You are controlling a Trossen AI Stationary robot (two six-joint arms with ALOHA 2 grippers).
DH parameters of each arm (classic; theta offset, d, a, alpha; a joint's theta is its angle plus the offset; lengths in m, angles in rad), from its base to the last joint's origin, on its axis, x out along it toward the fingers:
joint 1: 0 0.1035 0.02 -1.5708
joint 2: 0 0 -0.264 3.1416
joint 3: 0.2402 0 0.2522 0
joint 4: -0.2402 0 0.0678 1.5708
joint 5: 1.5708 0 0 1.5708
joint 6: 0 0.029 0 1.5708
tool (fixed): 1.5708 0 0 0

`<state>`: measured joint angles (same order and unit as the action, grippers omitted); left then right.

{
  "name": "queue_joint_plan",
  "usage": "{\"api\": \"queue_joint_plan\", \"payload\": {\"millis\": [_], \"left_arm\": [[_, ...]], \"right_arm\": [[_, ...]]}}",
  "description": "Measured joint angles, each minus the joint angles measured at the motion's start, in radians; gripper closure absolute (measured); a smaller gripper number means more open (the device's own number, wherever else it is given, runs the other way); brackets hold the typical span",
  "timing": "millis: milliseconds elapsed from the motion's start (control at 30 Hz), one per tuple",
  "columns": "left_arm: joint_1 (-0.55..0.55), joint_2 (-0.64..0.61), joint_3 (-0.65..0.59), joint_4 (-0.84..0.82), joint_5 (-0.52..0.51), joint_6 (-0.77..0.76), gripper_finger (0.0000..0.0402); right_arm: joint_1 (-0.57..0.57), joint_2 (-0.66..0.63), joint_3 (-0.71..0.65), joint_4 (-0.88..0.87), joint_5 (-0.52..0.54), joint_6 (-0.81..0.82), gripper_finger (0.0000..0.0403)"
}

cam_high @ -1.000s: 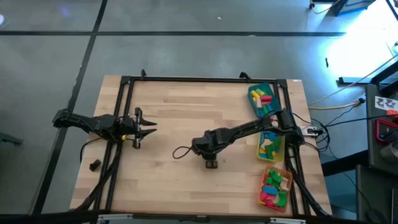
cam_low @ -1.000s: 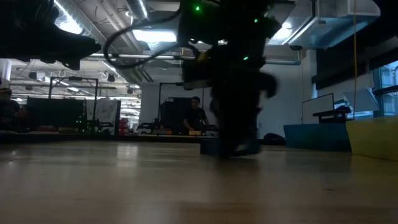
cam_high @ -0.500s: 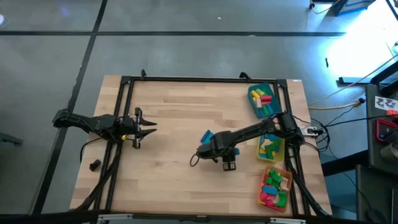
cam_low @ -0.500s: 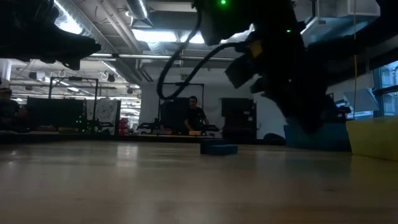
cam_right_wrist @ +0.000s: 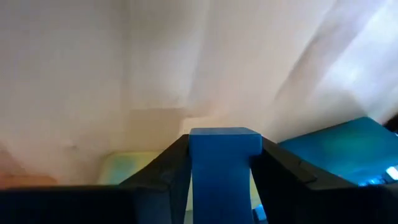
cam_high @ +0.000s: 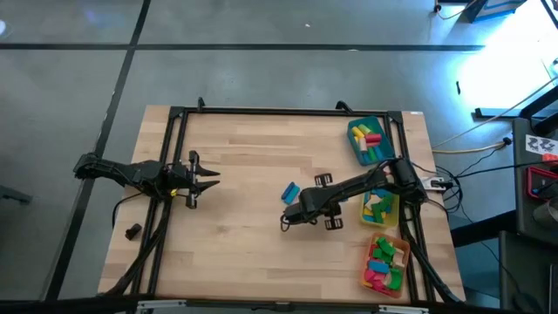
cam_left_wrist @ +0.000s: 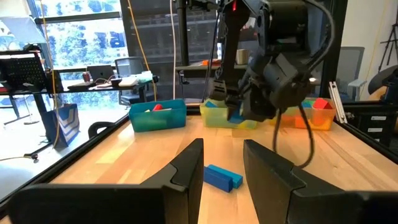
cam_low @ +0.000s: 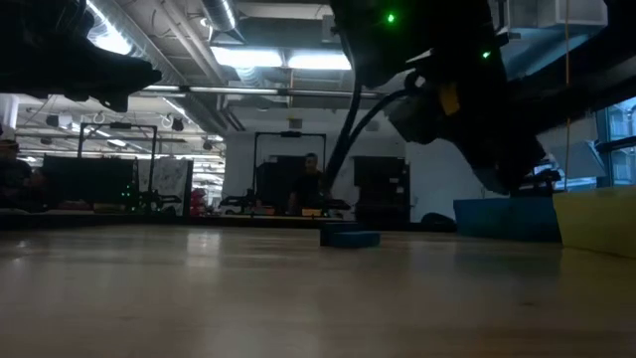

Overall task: Sort blocks by size
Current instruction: Put the blue arch block into the orange bin

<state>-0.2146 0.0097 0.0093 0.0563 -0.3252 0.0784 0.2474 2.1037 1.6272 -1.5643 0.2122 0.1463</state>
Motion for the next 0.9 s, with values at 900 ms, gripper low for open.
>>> {"api": "queue_joint_plan", "payload": {"millis": [900], "left_arm": [[0.000,0.000,0.000,0.000,0.000,0.000,0.0302]], "right_arm": [[0.434,-0.075,-0.004,-0.008,-0.298,0.420,0.0255]]}}
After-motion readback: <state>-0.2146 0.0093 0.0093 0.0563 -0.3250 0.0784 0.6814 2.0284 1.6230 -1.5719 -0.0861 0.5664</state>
